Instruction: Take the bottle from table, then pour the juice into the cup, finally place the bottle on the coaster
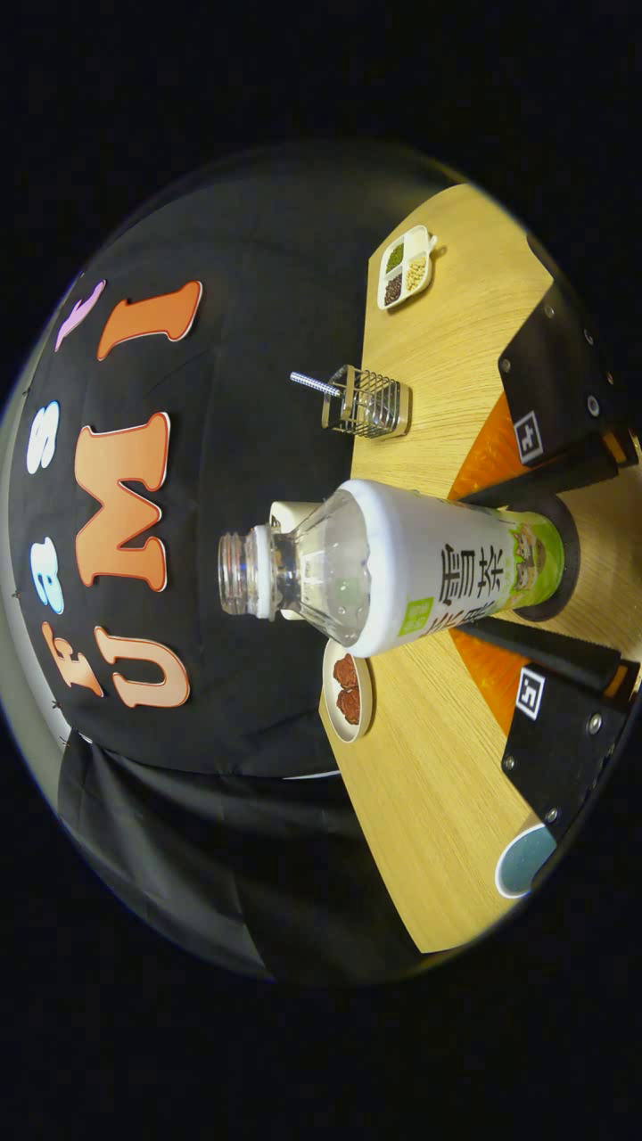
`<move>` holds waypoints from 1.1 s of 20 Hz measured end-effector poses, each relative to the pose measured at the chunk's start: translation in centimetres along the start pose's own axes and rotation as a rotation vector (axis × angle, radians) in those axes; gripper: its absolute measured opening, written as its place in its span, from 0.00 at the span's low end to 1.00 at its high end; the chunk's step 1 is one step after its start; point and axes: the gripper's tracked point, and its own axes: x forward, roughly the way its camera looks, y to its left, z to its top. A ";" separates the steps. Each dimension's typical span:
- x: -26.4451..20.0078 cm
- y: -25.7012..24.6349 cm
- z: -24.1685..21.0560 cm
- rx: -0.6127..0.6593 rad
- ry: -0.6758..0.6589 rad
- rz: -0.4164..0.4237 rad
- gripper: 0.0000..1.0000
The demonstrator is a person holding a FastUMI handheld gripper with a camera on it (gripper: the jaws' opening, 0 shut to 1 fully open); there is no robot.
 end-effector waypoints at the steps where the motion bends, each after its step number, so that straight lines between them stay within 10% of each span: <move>1: -0.5 0.0 0.7 -0.006 -0.016 -0.002 0.80; 5: -3.4 -0.2 4.9 0.001 -0.118 0.003 0.96; 22: -30.9 -0.7 26.0 -0.113 -0.570 -0.139 0.98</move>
